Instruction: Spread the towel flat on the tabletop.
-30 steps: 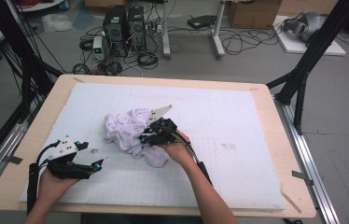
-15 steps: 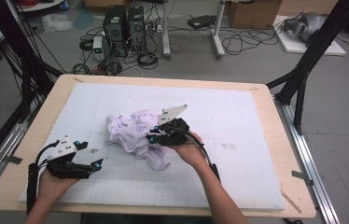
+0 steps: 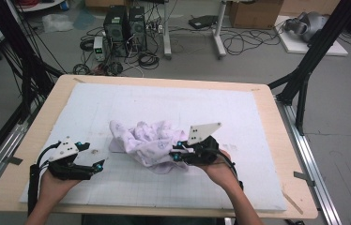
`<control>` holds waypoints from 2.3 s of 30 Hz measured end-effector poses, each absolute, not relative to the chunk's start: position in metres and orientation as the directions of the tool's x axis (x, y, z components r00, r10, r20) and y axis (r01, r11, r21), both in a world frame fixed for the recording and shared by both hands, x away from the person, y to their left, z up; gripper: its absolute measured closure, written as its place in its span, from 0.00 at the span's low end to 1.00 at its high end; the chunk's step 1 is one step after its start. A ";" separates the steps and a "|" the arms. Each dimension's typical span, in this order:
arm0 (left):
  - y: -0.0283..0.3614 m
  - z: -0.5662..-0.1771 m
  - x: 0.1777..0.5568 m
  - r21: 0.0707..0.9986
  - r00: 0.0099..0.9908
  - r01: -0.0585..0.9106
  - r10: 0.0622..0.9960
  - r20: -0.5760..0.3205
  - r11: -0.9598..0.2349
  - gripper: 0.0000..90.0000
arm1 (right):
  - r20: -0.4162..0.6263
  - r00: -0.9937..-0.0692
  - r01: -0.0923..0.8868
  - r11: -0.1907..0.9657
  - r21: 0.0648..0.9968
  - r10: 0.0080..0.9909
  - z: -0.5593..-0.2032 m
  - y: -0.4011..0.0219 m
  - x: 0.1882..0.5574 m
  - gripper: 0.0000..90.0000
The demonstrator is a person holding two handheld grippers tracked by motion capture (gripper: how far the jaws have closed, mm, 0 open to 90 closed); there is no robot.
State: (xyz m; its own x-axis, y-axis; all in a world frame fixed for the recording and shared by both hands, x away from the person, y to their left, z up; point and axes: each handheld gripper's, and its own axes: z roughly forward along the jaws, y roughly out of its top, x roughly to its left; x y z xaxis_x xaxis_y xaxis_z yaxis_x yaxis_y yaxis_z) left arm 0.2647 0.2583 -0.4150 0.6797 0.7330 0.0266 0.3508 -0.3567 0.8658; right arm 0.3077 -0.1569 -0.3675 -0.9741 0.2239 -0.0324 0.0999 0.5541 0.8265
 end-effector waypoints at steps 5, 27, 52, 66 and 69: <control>0.255 -0.415 0.265 0.864 0.685 0.349 0.728 0.030 -0.364 0.17 | 0.007 -0.975 0.137 0.576 0.806 0.223 -0.388 -0.164 0.300 0.84; 0.204 -0.410 0.312 0.821 0.778 0.354 0.628 0.006 -0.447 0.39 | 0.089 -0.947 0.243 0.510 0.825 0.308 -0.393 -0.146 0.327 0.45; 0.221 -0.416 0.261 0.775 0.851 0.336 0.525 -0.007 -0.535 0.89 | 0.097 -0.965 0.231 0.610 0.758 0.244 -0.412 -0.208 0.257 0.96; 0.207 -0.404 0.288 0.808 0.828 0.342 0.561 -0.018 -0.479 0.54 | 0.073 -0.932 0.255 0.498 0.829 0.356 -0.382 -0.210 0.283 0.58; 0.197 -0.411 0.302 0.787 0.829 0.363 0.559 -0.027 -0.499 0.54 | 0.055 -0.914 0.278 0.524 0.805 0.401 -0.395 -0.200 0.306 0.53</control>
